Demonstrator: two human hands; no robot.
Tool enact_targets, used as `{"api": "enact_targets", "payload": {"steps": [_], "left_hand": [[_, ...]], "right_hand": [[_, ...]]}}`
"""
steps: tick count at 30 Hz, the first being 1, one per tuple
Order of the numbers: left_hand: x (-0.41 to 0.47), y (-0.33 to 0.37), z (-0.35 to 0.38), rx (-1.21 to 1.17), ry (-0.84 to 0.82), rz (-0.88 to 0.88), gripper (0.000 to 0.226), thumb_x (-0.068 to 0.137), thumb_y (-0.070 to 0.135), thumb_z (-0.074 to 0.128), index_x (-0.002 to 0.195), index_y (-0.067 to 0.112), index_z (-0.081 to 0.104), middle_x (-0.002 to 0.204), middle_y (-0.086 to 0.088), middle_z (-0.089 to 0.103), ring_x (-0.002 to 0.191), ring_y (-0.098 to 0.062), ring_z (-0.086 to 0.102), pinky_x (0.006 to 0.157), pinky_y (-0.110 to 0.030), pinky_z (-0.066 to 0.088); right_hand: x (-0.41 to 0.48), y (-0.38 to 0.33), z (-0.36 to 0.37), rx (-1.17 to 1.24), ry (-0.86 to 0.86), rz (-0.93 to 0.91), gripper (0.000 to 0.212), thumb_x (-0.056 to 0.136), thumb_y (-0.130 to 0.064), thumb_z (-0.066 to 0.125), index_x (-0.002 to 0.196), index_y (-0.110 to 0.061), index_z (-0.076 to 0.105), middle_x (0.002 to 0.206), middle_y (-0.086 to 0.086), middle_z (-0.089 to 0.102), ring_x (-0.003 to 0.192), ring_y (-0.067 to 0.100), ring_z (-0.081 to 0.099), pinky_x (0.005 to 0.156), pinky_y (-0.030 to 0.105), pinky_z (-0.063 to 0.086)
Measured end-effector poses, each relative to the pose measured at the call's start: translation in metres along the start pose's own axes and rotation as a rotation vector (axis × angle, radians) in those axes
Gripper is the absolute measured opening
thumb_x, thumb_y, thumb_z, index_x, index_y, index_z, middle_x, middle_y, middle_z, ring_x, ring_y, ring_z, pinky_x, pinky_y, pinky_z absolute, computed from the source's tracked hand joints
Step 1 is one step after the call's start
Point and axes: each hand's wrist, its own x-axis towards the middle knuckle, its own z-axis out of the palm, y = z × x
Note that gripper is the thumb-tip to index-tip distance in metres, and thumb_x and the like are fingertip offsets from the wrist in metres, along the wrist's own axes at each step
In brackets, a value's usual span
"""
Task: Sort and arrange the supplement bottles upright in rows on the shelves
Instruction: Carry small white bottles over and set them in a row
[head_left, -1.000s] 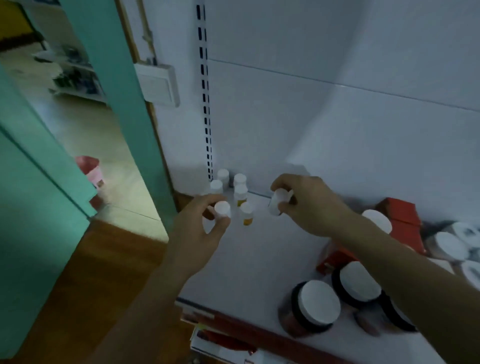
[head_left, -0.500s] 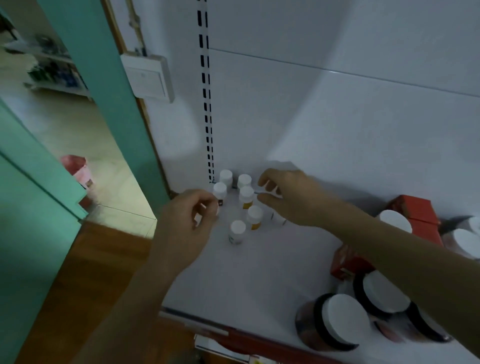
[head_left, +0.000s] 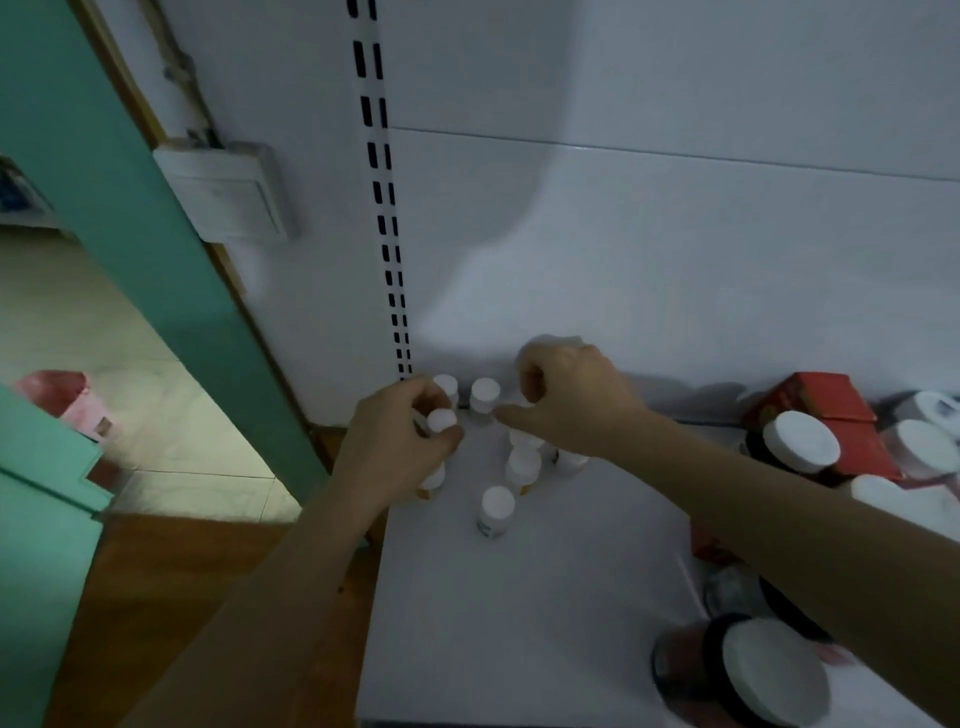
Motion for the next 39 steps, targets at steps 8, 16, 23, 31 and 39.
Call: {"api": "enact_targets", "payload": {"steps": [8,16,23,31,39], "left_hand": [[0.006,-0.01,-0.006,-0.103,-0.117,0.072,0.02,0.086,0.032,0.079,0.1,0.034,0.065,0.1,0.021,0.066,0.08,0.005,0.063,0.064,-0.01,0.044],[0.004,-0.012,-0.011,-0.136,0.102,0.053,0.005,0.096,0.029,0.067,0.098,0.024,0.066,0.092,0.014,0.068,0.081,0.0,0.063,0.063,-0.006,0.044],[0.009,-0.011,-0.001,-0.216,0.059,0.027,0.017,0.097,0.025,0.065,0.114,0.022,0.067,0.107,0.013,0.07,0.089,0.011,0.062,0.069,0.0,0.044],[0.004,-0.009,0.006,-0.27,-0.006,0.01,0.019,0.095,0.025,0.069,0.112,0.029,0.06,0.107,0.02,0.065,0.092,0.01,0.062,0.069,-0.007,0.046],[-0.01,-0.006,0.001,-0.026,0.016,0.073,0.023,0.089,0.04,0.072,0.1,0.026,0.058,0.096,0.009,0.058,0.073,-0.011,0.058,0.06,-0.023,0.04]], "right_hand": [[-0.001,-0.007,0.006,-0.107,-0.05,0.001,0.041,0.078,-0.051,0.076,0.083,-0.019,0.051,0.084,-0.002,0.052,0.069,0.011,0.042,0.058,0.026,0.036],[0.004,0.003,0.004,-0.123,0.012,0.006,0.025,0.08,-0.026,0.075,0.081,-0.02,0.05,0.089,0.003,0.058,0.081,0.026,0.057,0.067,0.03,0.04],[0.004,-0.005,0.017,-0.054,0.081,-0.078,0.043,0.072,-0.021,0.088,0.079,-0.013,0.047,0.081,0.001,0.049,0.074,0.027,0.054,0.062,0.035,0.043],[-0.023,0.023,-0.023,-0.252,-0.015,0.122,0.03,0.088,-0.047,0.07,0.091,-0.019,0.058,0.095,-0.001,0.059,0.079,0.022,0.059,0.071,0.036,0.052],[-0.023,0.011,-0.024,-0.082,-0.184,0.298,0.041,0.085,-0.05,0.072,0.08,-0.01,0.069,0.065,0.005,0.071,0.063,0.014,0.068,0.068,0.033,0.06]]}}
